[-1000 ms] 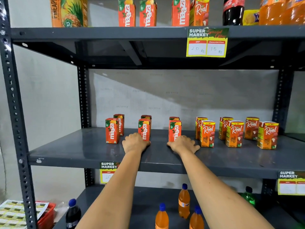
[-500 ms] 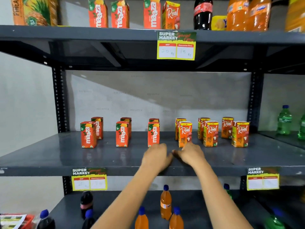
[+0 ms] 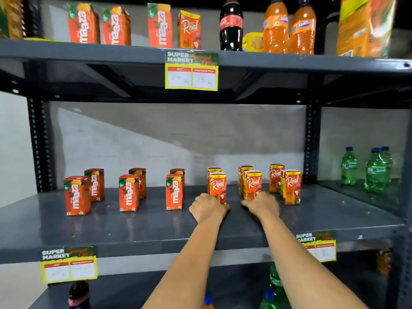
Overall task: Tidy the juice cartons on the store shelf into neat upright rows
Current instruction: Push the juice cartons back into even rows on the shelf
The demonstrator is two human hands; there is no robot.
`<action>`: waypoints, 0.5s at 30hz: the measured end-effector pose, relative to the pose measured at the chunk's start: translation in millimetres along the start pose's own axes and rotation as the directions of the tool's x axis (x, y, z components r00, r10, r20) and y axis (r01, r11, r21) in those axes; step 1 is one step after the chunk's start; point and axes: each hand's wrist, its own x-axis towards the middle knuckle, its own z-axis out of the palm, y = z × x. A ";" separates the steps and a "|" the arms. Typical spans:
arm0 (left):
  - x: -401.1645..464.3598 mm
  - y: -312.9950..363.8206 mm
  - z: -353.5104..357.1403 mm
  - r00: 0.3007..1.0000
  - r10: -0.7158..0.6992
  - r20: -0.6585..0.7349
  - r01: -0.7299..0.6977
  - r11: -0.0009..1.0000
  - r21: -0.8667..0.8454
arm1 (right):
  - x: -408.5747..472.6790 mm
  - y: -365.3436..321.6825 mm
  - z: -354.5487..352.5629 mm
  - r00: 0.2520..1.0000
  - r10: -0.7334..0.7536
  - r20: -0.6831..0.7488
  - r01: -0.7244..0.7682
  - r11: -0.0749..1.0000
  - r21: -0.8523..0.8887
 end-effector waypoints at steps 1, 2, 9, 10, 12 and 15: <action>1.2 0.8 1.6 1.000 0.003 -0.005 -0.003 1.000 0.005 | 0.3 0.2 0.9 1.000 0.004 -0.009 -0.004 1.000 -0.007; 2.1 1.3 2.8 1.000 0.006 -0.010 -0.006 1.000 0.008 | 0.3 0.4 1.7 1.000 0.006 -0.018 -0.006 1.000 -0.014; 4.7 0.2 3.7 0.999 0.010 -0.047 -0.010 1.000 -0.005 | -0.4 2.5 4.1 0.999 -0.001 -0.049 -0.001 0.999 -0.048; 5.0 -0.1 3.8 0.999 0.009 -0.050 -0.009 1.000 -0.005 | -0.7 2.8 4.3 0.999 -0.004 -0.050 0.001 0.999 -0.049; 5.7 0.1 3.9 0.999 0.012 -0.051 -0.012 1.000 0.001 | -1.0 3.2 4.6 0.999 -0.004 -0.053 0.002 0.999 -0.034; 6.4 0.5 3.3 0.999 0.024 -0.047 -0.024 1.000 0.000 | -0.7 3.6 3.7 0.998 -0.004 -0.060 0.004 1.000 -0.011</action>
